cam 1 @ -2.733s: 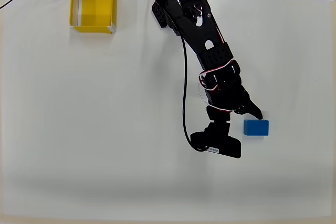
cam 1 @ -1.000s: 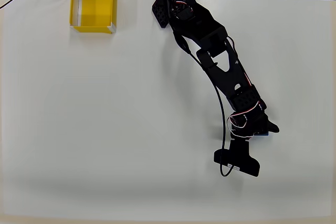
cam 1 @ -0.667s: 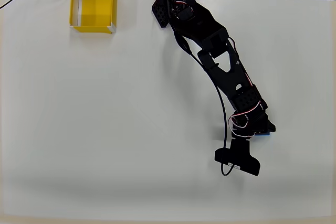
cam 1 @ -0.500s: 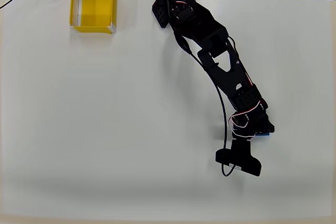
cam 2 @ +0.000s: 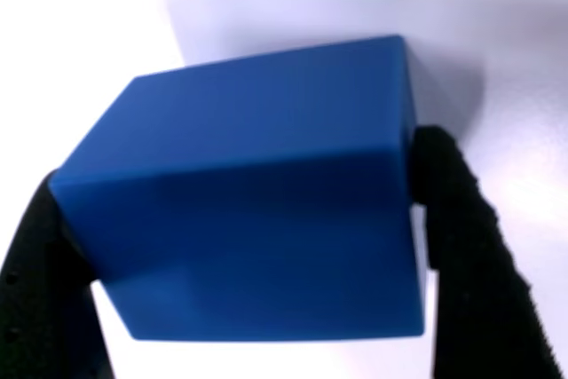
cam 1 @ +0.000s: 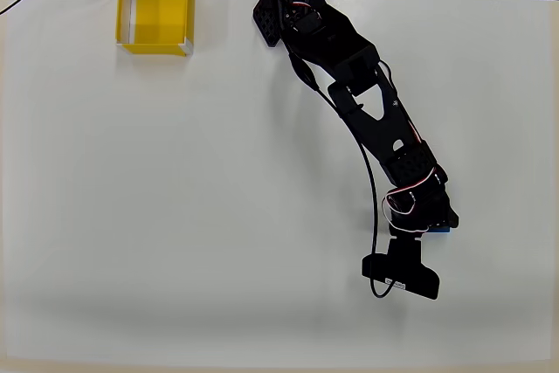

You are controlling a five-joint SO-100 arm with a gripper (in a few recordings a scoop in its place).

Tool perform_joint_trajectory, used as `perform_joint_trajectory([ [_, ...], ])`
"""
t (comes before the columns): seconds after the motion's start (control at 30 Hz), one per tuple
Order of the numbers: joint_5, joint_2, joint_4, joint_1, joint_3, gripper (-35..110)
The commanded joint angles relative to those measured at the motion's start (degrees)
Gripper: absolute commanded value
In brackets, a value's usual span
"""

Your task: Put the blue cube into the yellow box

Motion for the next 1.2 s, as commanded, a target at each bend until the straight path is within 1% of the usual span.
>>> perform_joint_trajectory([
  [0.0,-0.70,2.81,1.14,-1.58,-1.76,21],
  [0.47,-5.80,9.67,3.43,0.70,-1.85,19],
  [0.7,-8.88,15.82,5.10,2.46,-1.93,18],
  [1.17,-17.05,28.30,11.60,11.25,-1.76,18],
])
